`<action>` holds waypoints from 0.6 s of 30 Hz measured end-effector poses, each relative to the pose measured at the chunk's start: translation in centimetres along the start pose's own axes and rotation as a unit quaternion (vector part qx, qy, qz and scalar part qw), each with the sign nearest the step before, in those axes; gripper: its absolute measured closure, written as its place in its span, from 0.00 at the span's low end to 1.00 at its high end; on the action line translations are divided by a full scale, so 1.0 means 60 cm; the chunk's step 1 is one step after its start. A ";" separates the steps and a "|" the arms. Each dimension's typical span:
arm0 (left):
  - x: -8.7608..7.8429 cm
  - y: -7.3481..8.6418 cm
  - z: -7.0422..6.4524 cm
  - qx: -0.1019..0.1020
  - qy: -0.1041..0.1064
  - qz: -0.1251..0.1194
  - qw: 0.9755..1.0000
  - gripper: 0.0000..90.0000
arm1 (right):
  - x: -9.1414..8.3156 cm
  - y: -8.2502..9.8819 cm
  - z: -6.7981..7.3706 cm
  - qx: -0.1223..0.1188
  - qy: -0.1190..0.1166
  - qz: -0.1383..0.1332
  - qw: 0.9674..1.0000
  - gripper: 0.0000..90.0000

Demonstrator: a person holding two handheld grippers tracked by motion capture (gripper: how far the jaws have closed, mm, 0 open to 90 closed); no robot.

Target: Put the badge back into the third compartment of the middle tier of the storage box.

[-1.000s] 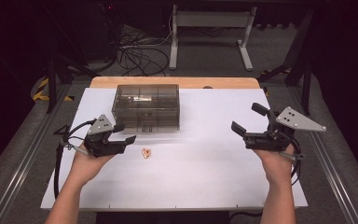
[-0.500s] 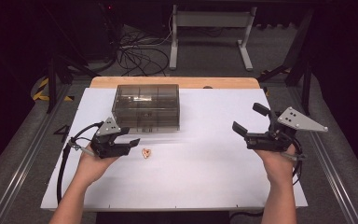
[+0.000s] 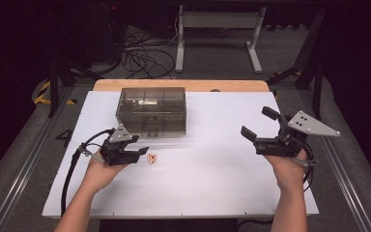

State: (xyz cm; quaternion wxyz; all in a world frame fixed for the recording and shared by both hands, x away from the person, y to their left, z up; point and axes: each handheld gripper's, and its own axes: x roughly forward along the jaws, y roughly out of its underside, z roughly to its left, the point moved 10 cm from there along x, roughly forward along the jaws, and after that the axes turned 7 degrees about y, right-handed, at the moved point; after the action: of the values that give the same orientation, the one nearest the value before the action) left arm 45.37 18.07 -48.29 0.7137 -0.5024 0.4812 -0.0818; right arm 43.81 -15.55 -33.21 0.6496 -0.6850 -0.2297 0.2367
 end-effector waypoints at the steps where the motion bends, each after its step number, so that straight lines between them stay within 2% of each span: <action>1: 0.000 0.000 0.000 0.000 0.000 0.000 1.000 0.48 | 0.000 0.000 0.000 0.000 -0.001 0.000 1.000 0.03; 12: 0.031 0.011 -0.009 0.010 0.004 0.027 1.000 0.49 | 0.000 0.000 0.001 0.000 -0.002 0.001 1.000 0.03; 18: 0.051 0.021 -0.012 0.009 0.007 0.048 0.999 0.50 | 0.000 0.000 0.002 0.000 -0.004 0.001 1.000 0.03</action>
State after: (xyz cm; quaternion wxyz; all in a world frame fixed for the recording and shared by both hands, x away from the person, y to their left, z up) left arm 45.96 16.39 -51.14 0.7179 -0.4721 0.5086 -0.0553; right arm 43.72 -15.48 -33.20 0.6488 -0.6842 -0.2313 0.2398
